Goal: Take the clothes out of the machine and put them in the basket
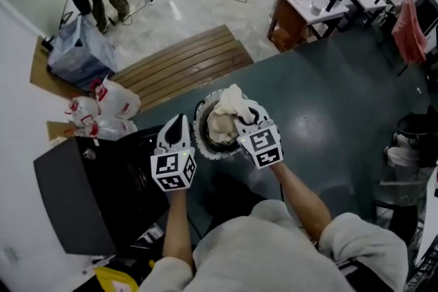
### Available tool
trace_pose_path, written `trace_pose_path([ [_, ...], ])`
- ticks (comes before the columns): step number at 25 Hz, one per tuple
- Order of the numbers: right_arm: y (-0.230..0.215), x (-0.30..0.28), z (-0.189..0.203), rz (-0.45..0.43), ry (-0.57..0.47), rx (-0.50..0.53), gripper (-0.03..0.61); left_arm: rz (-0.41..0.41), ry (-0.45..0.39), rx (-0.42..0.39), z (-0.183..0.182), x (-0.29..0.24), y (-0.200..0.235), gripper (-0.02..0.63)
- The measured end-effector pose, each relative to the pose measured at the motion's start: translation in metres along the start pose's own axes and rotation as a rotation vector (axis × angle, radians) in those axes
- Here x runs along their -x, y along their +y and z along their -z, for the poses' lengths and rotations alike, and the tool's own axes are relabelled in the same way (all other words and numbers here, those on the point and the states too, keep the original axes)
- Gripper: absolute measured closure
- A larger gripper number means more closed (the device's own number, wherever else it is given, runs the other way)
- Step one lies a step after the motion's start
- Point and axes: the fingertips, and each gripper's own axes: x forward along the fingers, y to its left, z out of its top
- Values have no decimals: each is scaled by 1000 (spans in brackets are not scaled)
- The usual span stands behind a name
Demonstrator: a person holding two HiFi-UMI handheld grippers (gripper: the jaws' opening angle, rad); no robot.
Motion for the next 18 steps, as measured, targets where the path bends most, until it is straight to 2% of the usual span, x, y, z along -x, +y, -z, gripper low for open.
trace_pose_path([
  [7,-10,-43,74,-6,111,-42,503,-7,80,24,55,-38,18,595],
  [18,-11,-116,185,-30,273,-56,502,-29,145,100,130,-68,42,595],
])
